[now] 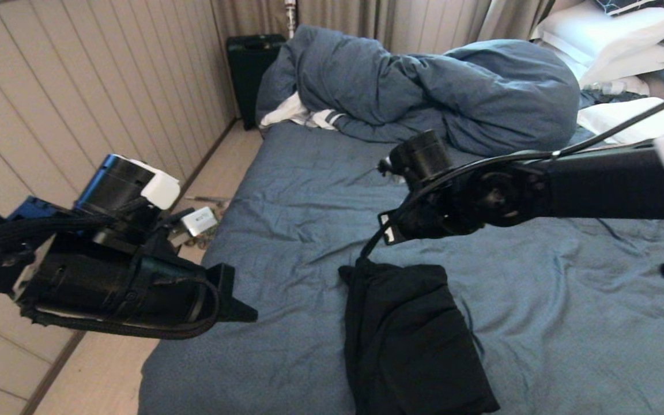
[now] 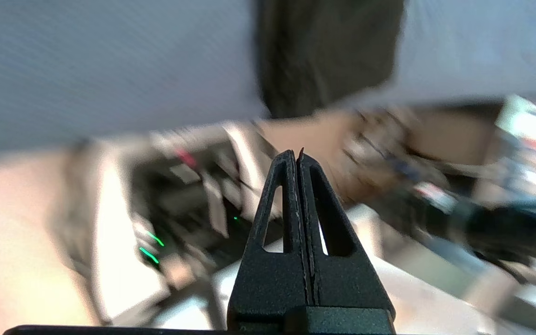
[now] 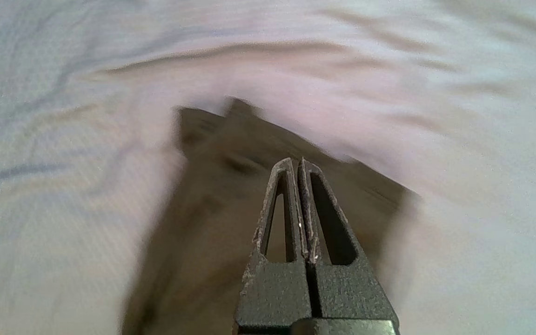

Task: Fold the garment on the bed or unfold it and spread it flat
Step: Unford the black T-shirt

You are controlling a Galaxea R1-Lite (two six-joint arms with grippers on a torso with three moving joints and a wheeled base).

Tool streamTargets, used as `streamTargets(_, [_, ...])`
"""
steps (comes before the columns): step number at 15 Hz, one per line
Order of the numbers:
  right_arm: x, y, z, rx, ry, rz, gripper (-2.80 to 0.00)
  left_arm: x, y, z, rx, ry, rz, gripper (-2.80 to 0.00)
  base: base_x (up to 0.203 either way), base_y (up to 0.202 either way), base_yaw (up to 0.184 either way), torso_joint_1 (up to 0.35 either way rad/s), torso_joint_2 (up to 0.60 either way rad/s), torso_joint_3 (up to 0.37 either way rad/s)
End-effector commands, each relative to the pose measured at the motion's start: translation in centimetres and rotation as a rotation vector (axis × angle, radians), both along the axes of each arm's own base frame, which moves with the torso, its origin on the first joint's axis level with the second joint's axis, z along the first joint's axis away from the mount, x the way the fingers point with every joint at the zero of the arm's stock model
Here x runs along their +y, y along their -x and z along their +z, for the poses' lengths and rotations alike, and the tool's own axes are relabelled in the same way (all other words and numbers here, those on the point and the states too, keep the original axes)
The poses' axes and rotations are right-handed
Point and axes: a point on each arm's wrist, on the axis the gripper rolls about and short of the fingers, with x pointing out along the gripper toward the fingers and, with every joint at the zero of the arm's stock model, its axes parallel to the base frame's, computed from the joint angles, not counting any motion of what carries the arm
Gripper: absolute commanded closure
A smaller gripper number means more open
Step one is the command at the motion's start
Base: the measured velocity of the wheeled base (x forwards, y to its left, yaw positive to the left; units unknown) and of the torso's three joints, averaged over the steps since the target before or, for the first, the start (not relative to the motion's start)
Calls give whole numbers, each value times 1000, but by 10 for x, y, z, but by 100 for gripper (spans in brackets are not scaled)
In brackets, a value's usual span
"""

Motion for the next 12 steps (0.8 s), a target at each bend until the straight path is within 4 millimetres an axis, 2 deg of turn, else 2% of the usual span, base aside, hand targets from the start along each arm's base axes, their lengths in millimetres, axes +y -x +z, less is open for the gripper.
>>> streamTargets(1, [-34,50,50,-92,-59,-8,0,20,24,23,-156,-30,67,0,0,0,0,0,0,0])
streamTargets(3, [-53,75,53,-91,-56,-20,0,27,31,23,-204,-84,103,0,0,0,0,0,0,0])
streamTargets(4, [-67,97,63,-120,-72,-26,0,37,42,28,-254,-104,142,0,0,0,0,0,0,0])
streamTargets(6, [-103,151,76,-182,-103,-41,0,66,79,43,-404,-133,250,0,0,0,0,0,0,0])
streamTargets(8, [-131,193,68,-197,-93,-79,0,89,109,45,-494,-186,355,0,0,0,0,0,0,0])
streamTargets(10, [-155,222,56,-217,-70,-160,0,106,131,37,-495,-286,466,0,0,0,0,0,0,0])
streamTargets(12, [-164,229,47,-208,-39,-216,0,109,133,34,-482,-313,485,0,0,0,0,0,0,0])
